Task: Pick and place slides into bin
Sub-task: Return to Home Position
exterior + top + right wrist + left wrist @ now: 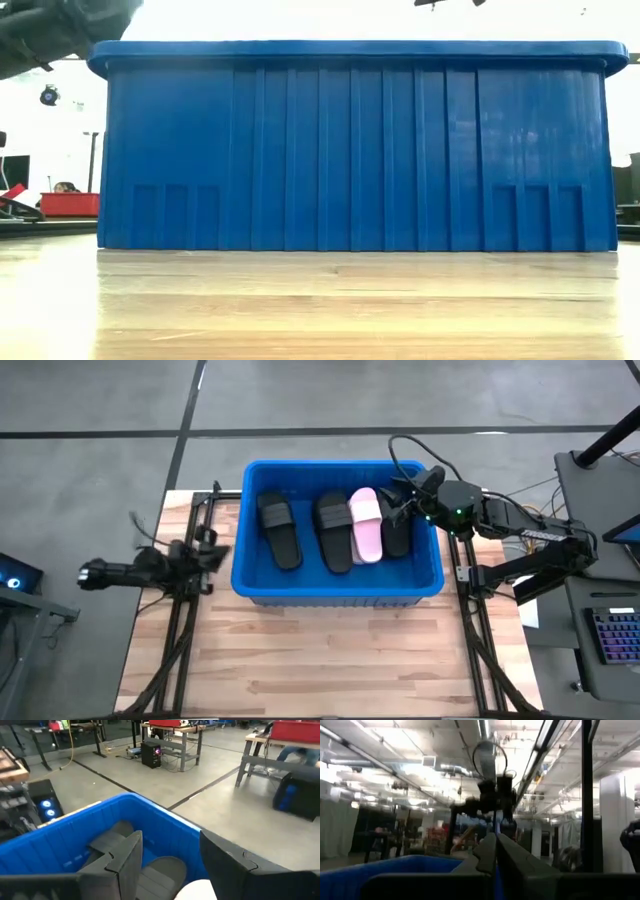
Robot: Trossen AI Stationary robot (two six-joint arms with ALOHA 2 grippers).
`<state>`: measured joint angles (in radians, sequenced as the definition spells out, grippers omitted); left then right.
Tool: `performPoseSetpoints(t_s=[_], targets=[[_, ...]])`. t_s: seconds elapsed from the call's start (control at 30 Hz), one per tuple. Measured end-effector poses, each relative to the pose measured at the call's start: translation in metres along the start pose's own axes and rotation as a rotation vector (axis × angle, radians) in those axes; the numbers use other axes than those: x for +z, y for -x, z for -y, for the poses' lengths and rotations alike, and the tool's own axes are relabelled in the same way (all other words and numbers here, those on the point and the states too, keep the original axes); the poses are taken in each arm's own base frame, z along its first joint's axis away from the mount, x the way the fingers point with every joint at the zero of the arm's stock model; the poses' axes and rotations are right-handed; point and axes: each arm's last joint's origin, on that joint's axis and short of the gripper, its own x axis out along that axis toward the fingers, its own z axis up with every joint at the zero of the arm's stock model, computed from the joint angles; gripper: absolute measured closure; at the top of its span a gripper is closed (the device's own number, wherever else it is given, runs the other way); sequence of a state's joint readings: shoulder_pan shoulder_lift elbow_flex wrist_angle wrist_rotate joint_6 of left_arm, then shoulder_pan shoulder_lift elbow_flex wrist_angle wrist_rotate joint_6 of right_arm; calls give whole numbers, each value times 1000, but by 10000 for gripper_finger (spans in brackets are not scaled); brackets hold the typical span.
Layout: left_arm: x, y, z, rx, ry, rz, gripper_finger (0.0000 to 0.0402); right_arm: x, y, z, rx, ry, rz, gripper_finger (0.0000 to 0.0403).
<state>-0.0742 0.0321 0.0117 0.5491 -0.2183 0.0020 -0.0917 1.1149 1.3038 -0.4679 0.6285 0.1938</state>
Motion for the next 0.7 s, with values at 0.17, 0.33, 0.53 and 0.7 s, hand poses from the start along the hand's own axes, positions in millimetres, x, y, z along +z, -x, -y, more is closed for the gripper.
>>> performPoseSetpoints(t_s=[0.17,0.33,0.53,0.7], targets=[[-6,-3,1,0,-5,-43,401,-6,3,-10,178,-77,-38,216],[-4,-2,1,-2,-13,-29,401,-37,-1,-29,255,-112,1,216],[-3,-1,0,-3,-95,-15,401,-78,-10,-42,421,-266,218,225],[-3,-1,0,5,-160,-16,401,-108,-1,-32,376,-291,249,278]])
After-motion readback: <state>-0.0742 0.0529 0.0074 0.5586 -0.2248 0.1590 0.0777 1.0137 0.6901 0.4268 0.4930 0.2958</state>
